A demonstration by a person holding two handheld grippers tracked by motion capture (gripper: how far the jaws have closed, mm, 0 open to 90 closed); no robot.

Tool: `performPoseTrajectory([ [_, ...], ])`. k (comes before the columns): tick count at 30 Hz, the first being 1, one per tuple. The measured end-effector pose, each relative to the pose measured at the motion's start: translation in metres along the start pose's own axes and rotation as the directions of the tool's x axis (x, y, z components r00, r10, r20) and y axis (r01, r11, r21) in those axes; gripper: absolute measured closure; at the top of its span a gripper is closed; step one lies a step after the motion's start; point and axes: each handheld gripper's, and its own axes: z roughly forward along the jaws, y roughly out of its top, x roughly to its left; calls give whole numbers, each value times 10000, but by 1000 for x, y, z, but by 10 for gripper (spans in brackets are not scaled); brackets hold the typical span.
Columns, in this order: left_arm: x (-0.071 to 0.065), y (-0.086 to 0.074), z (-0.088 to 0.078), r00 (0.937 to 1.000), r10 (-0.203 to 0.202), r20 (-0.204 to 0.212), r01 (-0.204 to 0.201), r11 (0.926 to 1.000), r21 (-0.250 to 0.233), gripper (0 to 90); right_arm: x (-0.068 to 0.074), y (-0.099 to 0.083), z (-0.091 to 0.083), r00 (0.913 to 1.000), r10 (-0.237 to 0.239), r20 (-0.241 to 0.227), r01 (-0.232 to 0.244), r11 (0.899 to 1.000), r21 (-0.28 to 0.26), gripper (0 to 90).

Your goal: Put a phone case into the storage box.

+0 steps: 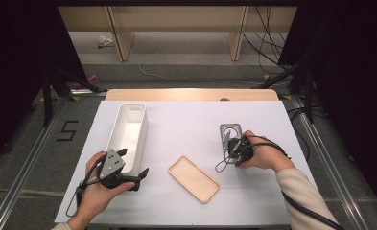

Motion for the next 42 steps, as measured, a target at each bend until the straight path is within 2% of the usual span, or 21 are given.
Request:
performPoseTrajectory([
  [4,0,0,0,10000,4,2,-4,10000,10,22,1,1,0,9998,-134,-175,135,9999,92,589],
  [6,0,0,0,10000,8,5,-8,10000,7,22,1,1,1,9997,-157,-176,156,9999,-43,606],
  [10,0,0,0,10000,6,7,-6,10000,7,22,2,3,-1,9993,-243,-288,250,9993,262,645],
  [14,0,0,0,10000,2,11,-2,10000,3,22,3,3,1,9990,-276,-351,280,9995,119,677],
  [25,-1,0,0,10000,15,15,-15,10000,5,22,5,3,0,9975,-347,-610,363,9990,263,780],
  [36,-1,0,0,10000,18,9,-18,10000,9,22,6,3,0,9976,-386,-575,397,9990,185,809],
  [42,-1,0,0,10000,24,13,-24,10000,8,22,6,2,-1,9976,-495,-489,503,9986,160,854],
])
